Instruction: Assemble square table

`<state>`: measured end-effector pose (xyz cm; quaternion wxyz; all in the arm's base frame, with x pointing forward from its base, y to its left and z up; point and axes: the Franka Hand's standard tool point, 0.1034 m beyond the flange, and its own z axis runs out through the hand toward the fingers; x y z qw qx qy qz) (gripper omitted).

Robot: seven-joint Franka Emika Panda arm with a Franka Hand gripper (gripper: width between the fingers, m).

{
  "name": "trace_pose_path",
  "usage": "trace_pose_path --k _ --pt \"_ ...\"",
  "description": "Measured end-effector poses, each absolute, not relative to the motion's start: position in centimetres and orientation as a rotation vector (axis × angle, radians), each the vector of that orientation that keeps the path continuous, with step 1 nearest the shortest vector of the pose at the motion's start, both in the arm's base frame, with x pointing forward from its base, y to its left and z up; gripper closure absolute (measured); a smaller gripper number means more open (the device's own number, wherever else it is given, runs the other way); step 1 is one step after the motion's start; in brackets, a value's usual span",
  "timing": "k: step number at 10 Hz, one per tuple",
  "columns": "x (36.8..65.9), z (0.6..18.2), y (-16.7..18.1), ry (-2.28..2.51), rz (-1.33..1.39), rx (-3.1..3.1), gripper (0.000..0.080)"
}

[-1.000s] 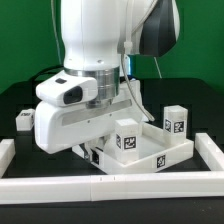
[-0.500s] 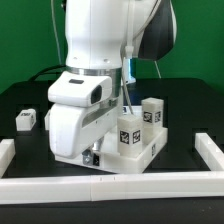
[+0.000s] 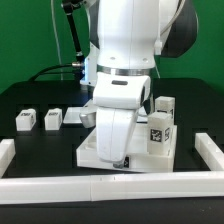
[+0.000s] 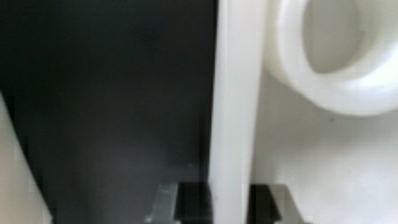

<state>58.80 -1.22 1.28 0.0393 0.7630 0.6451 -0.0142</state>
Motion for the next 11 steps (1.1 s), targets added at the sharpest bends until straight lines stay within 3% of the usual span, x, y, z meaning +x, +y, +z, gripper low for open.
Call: trace_pose_path --k 2,6,9,11 --pt "58.7 1.2 -1.3 2.112 -0.071 2.195 0.0741" --pt "59.3 1.0 4.6 2.283 -0.016 2.003 0.0741" --pt "59.1 0.9 3.2 2.519 -0.080 1.665 0.0741" --pt "58.8 0.8 5.9 2.590 -0.081 1.544 0.0741"
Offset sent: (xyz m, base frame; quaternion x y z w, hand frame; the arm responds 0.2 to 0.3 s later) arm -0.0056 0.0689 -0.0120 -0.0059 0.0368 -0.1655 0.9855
